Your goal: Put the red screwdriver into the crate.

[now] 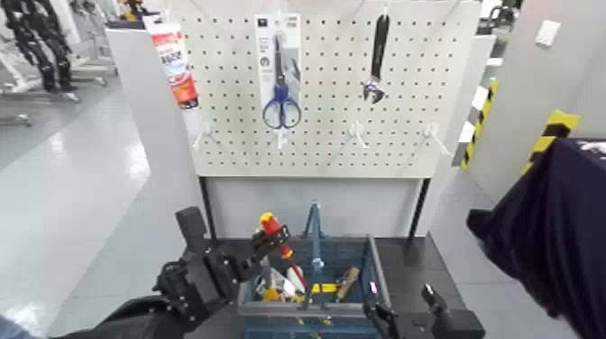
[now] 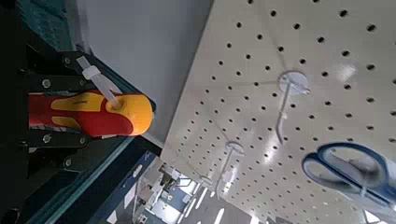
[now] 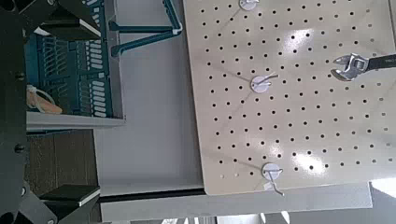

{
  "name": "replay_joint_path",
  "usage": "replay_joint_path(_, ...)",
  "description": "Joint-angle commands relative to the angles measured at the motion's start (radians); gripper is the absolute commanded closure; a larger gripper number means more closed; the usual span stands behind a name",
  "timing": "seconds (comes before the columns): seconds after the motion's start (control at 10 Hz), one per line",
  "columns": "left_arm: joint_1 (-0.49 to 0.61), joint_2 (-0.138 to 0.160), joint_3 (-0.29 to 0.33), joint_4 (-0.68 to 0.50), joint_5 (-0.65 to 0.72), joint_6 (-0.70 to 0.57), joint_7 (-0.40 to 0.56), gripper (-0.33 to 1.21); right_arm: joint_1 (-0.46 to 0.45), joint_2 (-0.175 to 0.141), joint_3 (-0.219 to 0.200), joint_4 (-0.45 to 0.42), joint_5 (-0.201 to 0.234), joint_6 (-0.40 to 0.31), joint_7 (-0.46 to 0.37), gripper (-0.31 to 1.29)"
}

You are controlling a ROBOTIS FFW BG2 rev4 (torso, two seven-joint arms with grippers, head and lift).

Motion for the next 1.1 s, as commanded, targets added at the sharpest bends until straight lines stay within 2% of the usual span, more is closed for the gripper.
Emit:
replay_joint_path(0.1, -0.008, -0.004, -0.019, 0.021, 0.023, 0.041, 0.025, 1.18, 0.0, 0.0, 0.0, 0.002, -0.003, -0.004, 0.0, 0.14)
replay_joint_path(0.6, -0.005, -0.007, -0.015, 0.029, 0.066, 0.124, 0.082, 1.17, 0.0, 0.002, 0.0, 0.007, -0.006, -0.006, 0.0, 0.14)
replay_joint_path(0.7, -0.005, -0.007, -0.012, 0.029, 0.068, 0.138, 0.088, 1.1, 0.0, 0.002, 0.0, 0.007, -0.009, -0.006, 0.0, 0.14)
replay_joint_path(0.8, 0.001, -0.007, -0.007, 0.023, 0.075, 0.144, 0.107, 0.89, 0.0, 0.002, 0.0, 0.007, -0.011, -0.006, 0.002, 0.14)
replay_joint_path(0.9, 0.002, -0.007, 0.001, 0.018, 0.078, 0.156, 0.114, 0.47, 0.0, 0.002, 0.0, 0.007, -0.011, -0.006, 0.002, 0.14)
replay_joint_path(1.0, 0.004, -0.007, 0.008, 0.012, 0.08, 0.164, 0.123, 0.12, 0.002, 0.002, -0.001, 0.007, -0.012, -0.006, 0.003, 0.14)
replay_joint_path(1.1, 0.009, -0.006, 0.021, 0.004, 0.085, 0.164, 0.143, 0.04, 0.002, 0.003, -0.001, 0.007, -0.012, -0.006, 0.003, 0.14)
